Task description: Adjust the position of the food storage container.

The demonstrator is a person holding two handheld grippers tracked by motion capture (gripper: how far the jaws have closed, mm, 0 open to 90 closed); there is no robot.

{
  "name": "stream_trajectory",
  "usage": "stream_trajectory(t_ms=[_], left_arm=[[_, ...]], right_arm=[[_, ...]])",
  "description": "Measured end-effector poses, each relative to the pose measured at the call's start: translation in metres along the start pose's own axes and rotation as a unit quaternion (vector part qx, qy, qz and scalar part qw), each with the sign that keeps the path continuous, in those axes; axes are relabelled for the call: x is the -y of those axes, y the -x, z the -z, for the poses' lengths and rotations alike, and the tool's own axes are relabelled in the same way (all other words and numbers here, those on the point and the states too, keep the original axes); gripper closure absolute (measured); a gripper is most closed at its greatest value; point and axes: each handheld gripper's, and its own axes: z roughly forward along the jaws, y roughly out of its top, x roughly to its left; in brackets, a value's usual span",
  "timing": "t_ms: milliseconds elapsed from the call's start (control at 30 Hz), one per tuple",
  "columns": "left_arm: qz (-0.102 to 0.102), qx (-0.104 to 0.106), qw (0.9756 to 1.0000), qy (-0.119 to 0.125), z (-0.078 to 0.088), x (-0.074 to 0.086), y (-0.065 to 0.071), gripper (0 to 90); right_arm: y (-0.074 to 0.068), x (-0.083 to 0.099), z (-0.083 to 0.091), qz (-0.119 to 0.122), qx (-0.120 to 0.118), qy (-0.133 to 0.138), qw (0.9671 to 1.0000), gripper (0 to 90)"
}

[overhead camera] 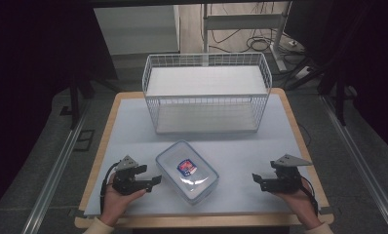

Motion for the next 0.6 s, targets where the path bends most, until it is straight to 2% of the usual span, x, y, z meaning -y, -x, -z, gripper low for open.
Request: stream_trajectory(t_ms=[400,600], left_arm=[[-0.002,0.001,1.0000,0.002,0.0017,-0.0004,0.0007,22.5],[-0.004,0.003,1.0000,0.002,0.0031,-0.0012,0.0007,23.6]], right_arm=[[-0.0054,0.0003,-0.0011,0.013,-0.009,-0.007,0.9999,14.0],[-0.0023,0.0010,-0.0024,0.009,-0.007,-0.007,0.9999,14.0]])
